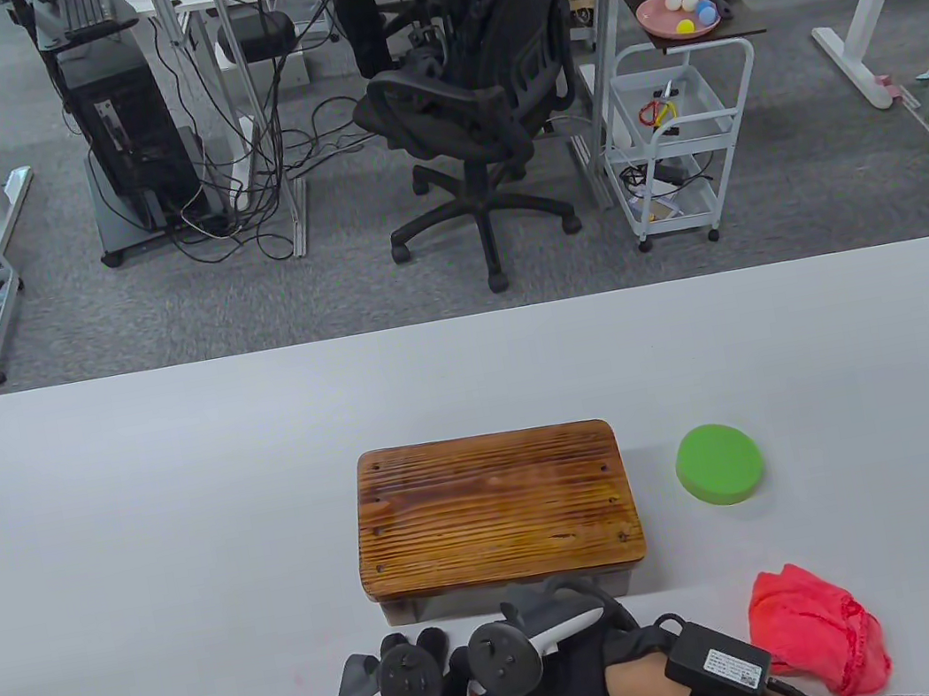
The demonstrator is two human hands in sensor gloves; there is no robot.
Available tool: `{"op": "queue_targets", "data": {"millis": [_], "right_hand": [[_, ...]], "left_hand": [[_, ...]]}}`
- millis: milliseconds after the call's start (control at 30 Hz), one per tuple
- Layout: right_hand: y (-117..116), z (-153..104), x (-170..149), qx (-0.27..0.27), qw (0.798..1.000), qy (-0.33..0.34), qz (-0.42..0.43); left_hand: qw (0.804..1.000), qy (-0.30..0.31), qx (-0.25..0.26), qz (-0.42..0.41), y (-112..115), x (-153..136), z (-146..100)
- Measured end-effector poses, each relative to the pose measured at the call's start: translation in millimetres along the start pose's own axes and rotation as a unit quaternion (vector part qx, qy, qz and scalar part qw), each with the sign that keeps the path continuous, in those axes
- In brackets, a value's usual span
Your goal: Dip and apply wood wax on stool
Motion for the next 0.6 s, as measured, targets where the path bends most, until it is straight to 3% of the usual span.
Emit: {"op": "queue_targets", "data": {"millis": [167, 400, 600], "right_hand": [[-5, -6, 1, -0.041, 0.999, -0.027, 0.01], [-13, -17, 4, -0.179, 0.971, -0.158, 0.008], [-15, -18, 8, -0.18, 0.966, -0.182, 0.009]], "left_hand": [[1.0, -0.001, 0.0, 0.001, 0, 0, 0], [1.0, -0.001, 0.001, 0.002, 0, 0, 0], [1.0, -0.002, 0.004, 0.006, 0, 0, 0]]}}
Point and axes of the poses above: the tracker on the back of each hand, its own x axis roughly to the thumb side, its own z axis roughly from the wrist to the fingertips, y = z × x, the point moved 2 cm from there along z, roughly from the wrist to the fingertips, and after that the axes turned 14 degrees about -y, right-handed, at the moved point
